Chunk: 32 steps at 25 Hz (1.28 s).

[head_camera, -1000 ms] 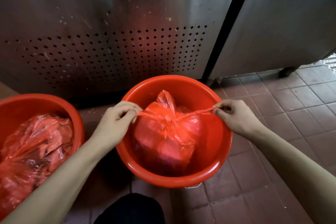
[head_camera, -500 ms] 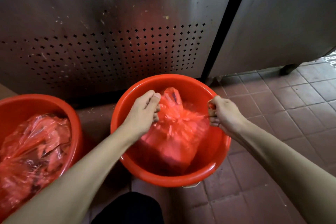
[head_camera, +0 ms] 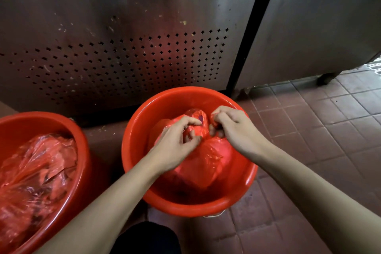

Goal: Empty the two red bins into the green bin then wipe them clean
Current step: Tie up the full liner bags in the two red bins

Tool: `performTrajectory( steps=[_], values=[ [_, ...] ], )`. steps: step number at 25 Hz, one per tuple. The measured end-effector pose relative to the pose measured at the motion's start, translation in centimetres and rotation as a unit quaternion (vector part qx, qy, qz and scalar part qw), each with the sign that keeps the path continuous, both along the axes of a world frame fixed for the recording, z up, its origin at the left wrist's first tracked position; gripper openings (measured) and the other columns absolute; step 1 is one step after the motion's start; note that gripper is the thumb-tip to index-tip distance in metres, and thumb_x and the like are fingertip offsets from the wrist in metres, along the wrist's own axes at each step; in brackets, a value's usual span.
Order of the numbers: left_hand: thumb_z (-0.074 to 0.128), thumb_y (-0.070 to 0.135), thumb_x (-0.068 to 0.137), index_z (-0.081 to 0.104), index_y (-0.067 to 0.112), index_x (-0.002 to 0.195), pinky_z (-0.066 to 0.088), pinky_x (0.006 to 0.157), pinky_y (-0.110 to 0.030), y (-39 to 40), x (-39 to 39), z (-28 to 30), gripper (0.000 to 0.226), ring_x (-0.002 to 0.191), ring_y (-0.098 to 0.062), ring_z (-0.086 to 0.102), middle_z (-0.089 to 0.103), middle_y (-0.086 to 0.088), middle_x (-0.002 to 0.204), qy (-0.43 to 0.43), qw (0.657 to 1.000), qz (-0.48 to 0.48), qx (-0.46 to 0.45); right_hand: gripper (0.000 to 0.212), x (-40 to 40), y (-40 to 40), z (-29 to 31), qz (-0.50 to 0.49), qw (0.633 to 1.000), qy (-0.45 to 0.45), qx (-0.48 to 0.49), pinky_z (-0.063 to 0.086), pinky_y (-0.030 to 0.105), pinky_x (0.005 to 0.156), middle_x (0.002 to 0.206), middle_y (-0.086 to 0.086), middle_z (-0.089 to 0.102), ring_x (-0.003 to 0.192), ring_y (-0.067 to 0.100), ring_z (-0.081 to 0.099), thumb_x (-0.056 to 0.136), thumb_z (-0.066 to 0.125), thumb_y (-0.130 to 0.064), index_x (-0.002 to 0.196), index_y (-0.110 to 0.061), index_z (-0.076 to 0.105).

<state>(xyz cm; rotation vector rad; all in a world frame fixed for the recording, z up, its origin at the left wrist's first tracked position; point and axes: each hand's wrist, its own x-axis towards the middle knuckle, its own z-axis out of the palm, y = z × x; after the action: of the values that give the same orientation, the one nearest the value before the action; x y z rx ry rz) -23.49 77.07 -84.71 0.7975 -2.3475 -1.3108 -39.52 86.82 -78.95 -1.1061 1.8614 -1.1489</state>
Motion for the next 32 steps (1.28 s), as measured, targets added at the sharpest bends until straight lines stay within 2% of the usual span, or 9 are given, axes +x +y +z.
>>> performTrajectory(
  steps=[5,9,12,14,20,23,25,28,32],
  values=[
    [0.066,0.045,0.089,0.06,0.024,0.113,0.045,0.076,-0.029,1.4,-1.0,-0.8,0.033,0.083,-0.013,0.058,0.059,0.004,0.094,-0.031,0.999,-0.025,-0.018,0.019,0.3,-0.2,0.2,0.041,0.998,0.0,-0.037,0.047,0.025,0.08,0.084,-0.004,0.068,0.082,0.006,0.059,0.099,0.055,-0.01,0.083,-0.011,0.066],
    [0.052,0.031,0.105,0.056,0.018,0.095,0.034,0.073,-0.028,1.5,-2.0,-1.1,0.017,0.083,-0.019,0.056,0.057,0.005,0.085,-0.049,0.997,0.016,-0.053,0.019,0.3,-0.6,-0.6,0.038,0.999,-0.016,-0.025,0.045,0.015,0.08,0.101,-0.004,0.068,0.09,0.005,0.061,0.097,0.053,-0.012,0.1,-0.02,0.069],
    [0.04,0.032,0.108,0.054,0.017,0.092,0.04,0.076,-0.036,1.5,-1.8,-1.5,0.027,0.082,-0.022,0.057,0.059,0.0,0.084,-0.048,0.998,0.023,-0.035,0.023,-0.2,-0.1,-2.1,0.05,0.993,0.108,0.016,0.052,0.027,0.084,0.101,-0.011,0.068,0.083,0.008,0.065,0.086,0.057,-0.02,0.107,-0.025,0.064],
    [0.039,0.032,0.108,0.058,0.017,0.093,0.048,0.078,-0.039,1.7,-1.6,-1.4,0.029,0.08,-0.015,0.06,0.062,0.002,0.081,-0.041,0.998,0.035,-0.016,0.021,-0.1,0.4,-3.1,0.098,0.977,0.183,0.054,0.055,0.034,0.082,0.096,-0.013,0.069,0.081,0.008,0.066,0.084,0.062,-0.02,0.101,-0.031,0.063],
    [0.041,0.031,0.108,0.061,0.021,0.093,0.053,0.077,-0.034,1.8,-1.6,-1.1,0.027,0.07,0.005,0.061,0.063,0.012,0.073,0.002,0.996,0.083,-0.014,0.013,-0.2,0.1,-3.4,0.052,0.983,0.169,0.044,0.056,0.027,0.078,0.076,-0.01,0.072,0.075,0.002,0.067,0.082,0.07,-0.011,0.082,-0.024,0.073],
    [0.046,0.032,0.107,0.066,0.02,0.094,0.051,0.079,-0.031,1.6,-1.5,-1.0,0.027,0.074,0.0,0.066,0.069,0.007,0.076,0.013,0.988,0.148,-0.04,0.01,-0.3,0.2,-2.7,0.044,0.974,0.206,0.088,0.056,0.033,0.071,0.069,-0.007,0.066,0.068,0.006,0.064,0.074,0.072,-0.015,0.074,-0.024,0.066],
    [0.047,0.034,0.106,0.07,0.019,0.096,0.051,0.085,-0.037,1.4,-1.4,-1.3,0.029,0.083,-0.014,0.07,0.073,0.005,0.08,-0.005,0.98,0.184,-0.074,0.014,-0.5,0.3,-2.2,0.075,0.961,0.239,0.117,0.055,0.037,0.07,0.067,-0.007,0.063,0.068,0.009,0.062,0.073,0.073,-0.017,0.069,-0.024,0.061],
    [0.05,0.03,0.105,0.072,0.016,0.099,0.055,0.081,-0.04,1.7,-1.5,-1.3,0.026,0.077,-0.015,0.072,0.073,0.003,0.077,-0.008,0.979,0.198,-0.041,0.014,-0.5,0.4,-2.1,0.108,0.942,0.293,0.119,0.053,0.04,0.074,0.081,-0.009,0.063,0.076,0.014,0.06,0.073,0.07,-0.019,0.077,-0.025,0.058],
    [0.055,0.023,0.104,0.069,0.011,0.107,0.054,0.082,-0.037,1.7,-1.6,-0.7,0.019,0.07,-0.009,0.071,0.075,0.0,0.075,0.006,0.981,0.194,-0.017,0.025,0.1,0.7,-2.7,0.101,0.981,0.159,0.046,0.053,0.033,0.081,0.096,-0.013,0.068,0.09,0.008,0.065,0.081,0.074,-0.021,0.098,-0.03,0.058]
  ],
)
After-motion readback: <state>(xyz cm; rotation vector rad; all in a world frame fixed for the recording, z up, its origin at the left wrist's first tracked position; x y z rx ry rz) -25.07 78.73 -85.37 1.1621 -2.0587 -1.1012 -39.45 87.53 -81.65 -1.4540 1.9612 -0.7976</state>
